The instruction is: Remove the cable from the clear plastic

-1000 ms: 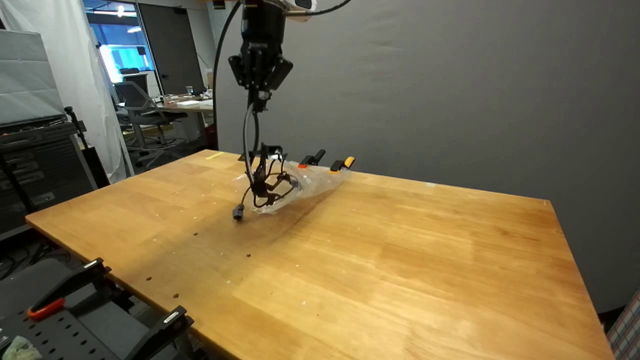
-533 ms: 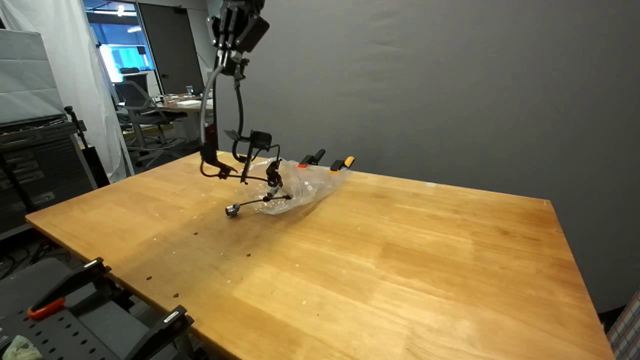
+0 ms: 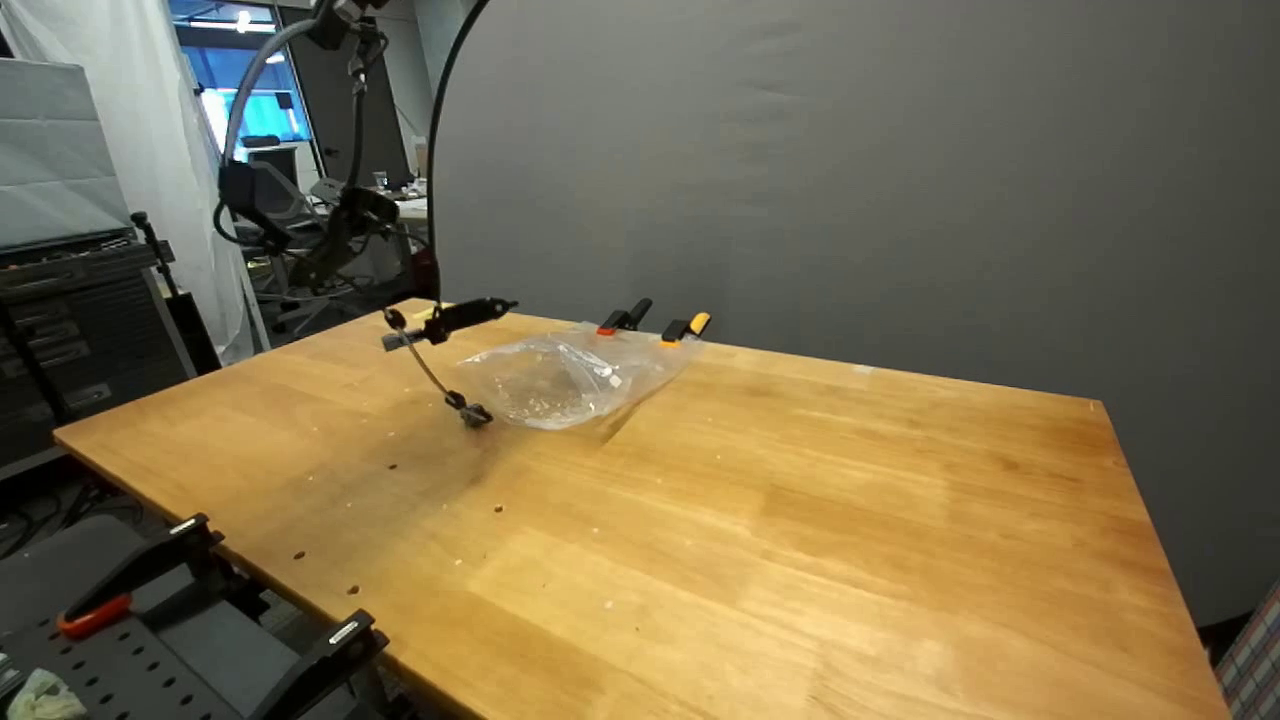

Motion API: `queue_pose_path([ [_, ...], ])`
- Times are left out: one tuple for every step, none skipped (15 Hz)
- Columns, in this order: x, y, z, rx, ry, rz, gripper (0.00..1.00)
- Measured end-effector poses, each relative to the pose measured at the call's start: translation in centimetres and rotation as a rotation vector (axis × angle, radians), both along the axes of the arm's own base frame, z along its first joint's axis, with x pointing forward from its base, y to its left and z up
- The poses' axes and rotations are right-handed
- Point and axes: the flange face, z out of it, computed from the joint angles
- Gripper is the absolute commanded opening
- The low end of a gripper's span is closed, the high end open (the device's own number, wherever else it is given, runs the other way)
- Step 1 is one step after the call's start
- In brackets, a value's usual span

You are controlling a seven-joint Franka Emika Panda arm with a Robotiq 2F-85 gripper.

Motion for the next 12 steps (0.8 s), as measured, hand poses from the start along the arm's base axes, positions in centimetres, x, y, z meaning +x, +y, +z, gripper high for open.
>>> queue_pose_path([
  [-0.1, 1.8, 0.6, 0.021, -0.002, 0.012, 0.1],
  [-0.3, 3.5, 0.9, 0.041, -0.001, 0.025, 0.1],
  [-0.5, 5.4, 0.9, 0.061, 0.006, 0.042, 0.1],
  [-0.6, 7.1, 0.7, 0.081, 0.019, 0.06, 0.1],
  [-0.7, 8.6, 0.1, 0.1, 0.037, 0.079, 0.11],
  [-0.7, 9.8, -0.7, 0.119, 0.059, 0.095, 0.11],
  [-0.5, 10.8, -1.7, 0.141, 0.082, 0.106, 0.11],
  [-0.2, 11.5, -2.8, 0.165, 0.1, 0.111, 0.11],
  [0.3, 11.9, -4.0, 0.188, 0.114, 0.112, 0.11],
  [0.8, 12.0, -5.1, 0.209, 0.12, 0.111, 0.1],
  [1.5, 11.6, -6.2, 0.226, 0.119, 0.107, 0.11],
  [2.2, 10.9, -7.3, 0.24, 0.116, 0.101, 0.1],
])
